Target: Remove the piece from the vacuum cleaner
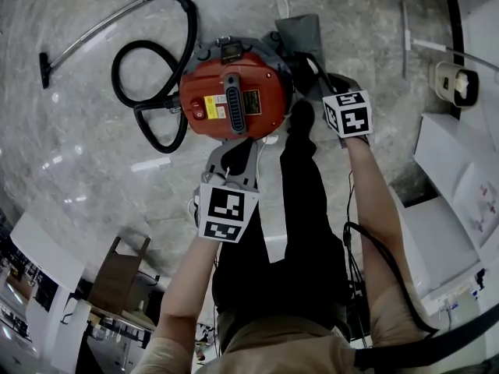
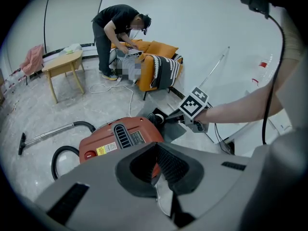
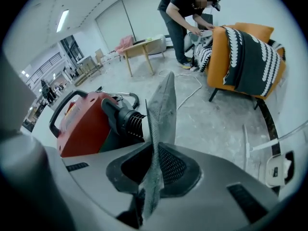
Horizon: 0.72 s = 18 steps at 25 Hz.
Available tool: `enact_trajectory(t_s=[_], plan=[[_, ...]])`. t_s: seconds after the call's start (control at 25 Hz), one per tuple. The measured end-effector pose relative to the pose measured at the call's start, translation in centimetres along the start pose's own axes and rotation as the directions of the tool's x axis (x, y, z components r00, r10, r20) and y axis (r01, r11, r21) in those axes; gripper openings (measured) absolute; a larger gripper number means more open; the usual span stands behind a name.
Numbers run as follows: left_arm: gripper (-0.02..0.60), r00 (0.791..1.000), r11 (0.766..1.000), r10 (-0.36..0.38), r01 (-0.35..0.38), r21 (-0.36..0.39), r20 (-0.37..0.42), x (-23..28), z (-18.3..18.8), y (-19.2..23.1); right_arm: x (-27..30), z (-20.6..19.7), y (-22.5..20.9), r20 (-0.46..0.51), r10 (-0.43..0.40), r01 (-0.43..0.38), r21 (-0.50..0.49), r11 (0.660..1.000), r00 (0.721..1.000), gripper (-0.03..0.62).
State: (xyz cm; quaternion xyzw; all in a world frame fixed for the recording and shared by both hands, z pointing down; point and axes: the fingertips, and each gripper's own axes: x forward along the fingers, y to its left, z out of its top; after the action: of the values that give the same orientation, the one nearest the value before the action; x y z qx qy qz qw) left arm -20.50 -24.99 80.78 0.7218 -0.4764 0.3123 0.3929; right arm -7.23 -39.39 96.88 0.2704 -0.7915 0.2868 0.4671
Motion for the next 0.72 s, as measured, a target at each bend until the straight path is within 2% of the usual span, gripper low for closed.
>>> enact_trajectory(t_s=[0.36, 0.72], plan=[[-0.006, 1.0, 1.0, -0.006, 0.006, 0.002, 0.0, -0.4, -0.4, 0.0, 0.0, -0.1, -0.5, 0.009, -0.002, 0.002, 0.004, 1.0, 1.0, 0.041], [-0.006, 1.0, 1.0, -0.009, 0.009, -0.002, -0.007, -0.2, -0.8, 0.2, 0.2, 0.1, -1.0, 0.006, 0.037, -0.037, -0.058, 0.998, 0.999, 0.043]])
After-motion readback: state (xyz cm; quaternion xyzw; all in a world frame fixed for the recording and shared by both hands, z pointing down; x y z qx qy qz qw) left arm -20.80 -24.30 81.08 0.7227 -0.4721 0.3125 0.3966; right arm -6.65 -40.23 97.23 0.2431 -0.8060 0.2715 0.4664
